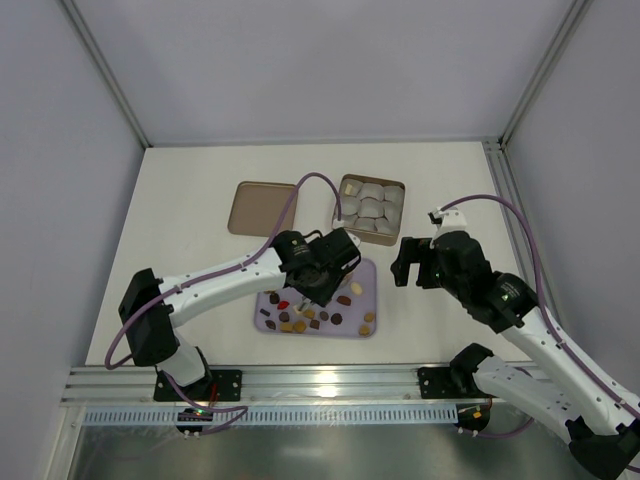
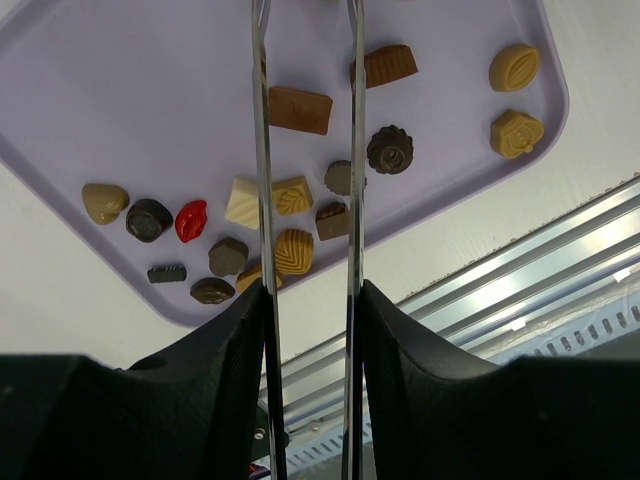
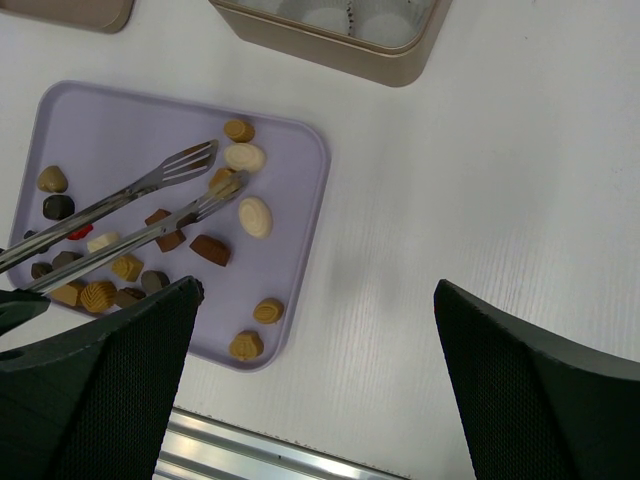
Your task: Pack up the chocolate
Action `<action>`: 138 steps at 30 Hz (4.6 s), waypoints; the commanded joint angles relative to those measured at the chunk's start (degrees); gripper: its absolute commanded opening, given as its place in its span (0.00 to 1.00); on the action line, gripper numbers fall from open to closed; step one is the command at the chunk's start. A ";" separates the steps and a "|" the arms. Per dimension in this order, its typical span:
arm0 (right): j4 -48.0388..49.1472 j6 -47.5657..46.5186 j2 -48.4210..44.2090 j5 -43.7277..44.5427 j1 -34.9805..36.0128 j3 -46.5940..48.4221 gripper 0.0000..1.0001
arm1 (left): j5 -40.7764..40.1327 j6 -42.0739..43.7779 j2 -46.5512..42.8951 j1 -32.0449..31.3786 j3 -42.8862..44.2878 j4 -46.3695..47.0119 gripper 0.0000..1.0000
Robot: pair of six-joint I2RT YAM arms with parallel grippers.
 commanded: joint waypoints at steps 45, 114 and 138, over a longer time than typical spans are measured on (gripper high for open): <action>1.77 0.56 -0.20 0.34 -0.17 -0.48 1.00 | -1.76 -1.03 -4.52 -0.36 -0.14 -1.64 0.36; 1.41 0.03 -0.46 1.31 -0.26 -0.39 1.00 | -1.84 0.20 -5.22 -0.27 5.48 -3.48 0.30; -2.63 -0.41 -0.46 3.16 -0.26 4.62 1.00 | -2.37 10.56 13.48 13.08 33.24 3.46 0.29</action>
